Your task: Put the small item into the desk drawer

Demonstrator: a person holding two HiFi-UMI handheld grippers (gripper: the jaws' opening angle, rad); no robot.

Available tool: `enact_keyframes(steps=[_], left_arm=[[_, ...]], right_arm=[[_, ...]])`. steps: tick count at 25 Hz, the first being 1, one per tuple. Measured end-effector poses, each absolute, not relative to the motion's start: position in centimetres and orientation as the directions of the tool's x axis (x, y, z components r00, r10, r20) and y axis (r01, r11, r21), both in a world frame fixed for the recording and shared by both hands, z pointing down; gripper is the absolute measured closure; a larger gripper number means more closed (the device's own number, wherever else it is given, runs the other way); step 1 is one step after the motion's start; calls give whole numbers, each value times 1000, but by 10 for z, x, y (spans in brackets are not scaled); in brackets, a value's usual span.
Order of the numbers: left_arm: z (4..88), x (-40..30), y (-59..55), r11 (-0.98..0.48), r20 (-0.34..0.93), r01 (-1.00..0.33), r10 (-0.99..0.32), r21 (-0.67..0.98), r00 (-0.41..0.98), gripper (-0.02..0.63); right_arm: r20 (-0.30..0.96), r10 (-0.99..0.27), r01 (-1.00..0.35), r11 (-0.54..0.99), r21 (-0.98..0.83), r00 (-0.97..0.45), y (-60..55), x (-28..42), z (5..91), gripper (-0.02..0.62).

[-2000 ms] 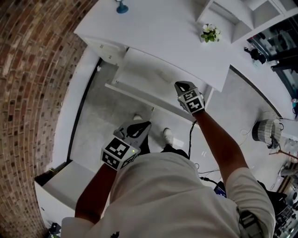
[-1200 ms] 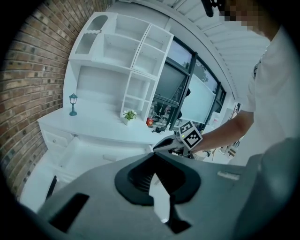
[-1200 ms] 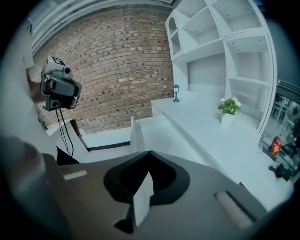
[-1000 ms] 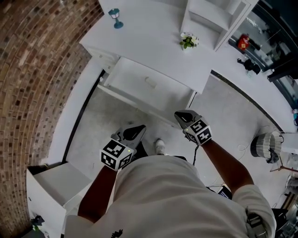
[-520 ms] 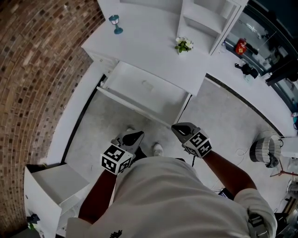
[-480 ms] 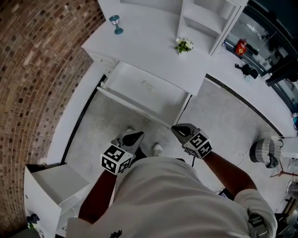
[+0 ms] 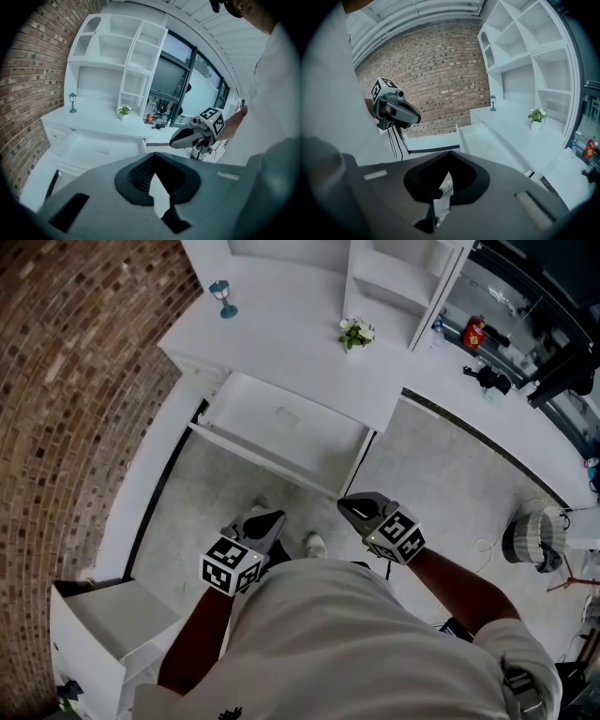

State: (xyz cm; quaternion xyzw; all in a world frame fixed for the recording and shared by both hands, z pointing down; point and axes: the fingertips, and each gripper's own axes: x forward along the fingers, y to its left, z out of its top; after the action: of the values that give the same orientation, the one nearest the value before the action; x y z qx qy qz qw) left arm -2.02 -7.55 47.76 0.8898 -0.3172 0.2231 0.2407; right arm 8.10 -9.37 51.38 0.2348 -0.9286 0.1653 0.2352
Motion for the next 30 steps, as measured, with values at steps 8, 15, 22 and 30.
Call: enact_keyframes(steps=[8,15,22,30], left_arm=[[480,-13,-76,-706,559,-649,-428,283,710,600],[482,-14,-80,-711,554,-639,-419,292,719,600],[485,-17,-92,-708,556,-641,-417,297,719,598],[490,-11,-100,-714,566,-638,-411,289,715,600]], right_arm=[[516,-366,-523,829,-198,-775,-90,86,509,583],[517,-371,-526,828,-191,-772,-94,83,509,583],[508,-382,-533,825,-189,-772,-102,82,510,583],[500,-377,-522,833,-185,-779,-103,81,514,583]])
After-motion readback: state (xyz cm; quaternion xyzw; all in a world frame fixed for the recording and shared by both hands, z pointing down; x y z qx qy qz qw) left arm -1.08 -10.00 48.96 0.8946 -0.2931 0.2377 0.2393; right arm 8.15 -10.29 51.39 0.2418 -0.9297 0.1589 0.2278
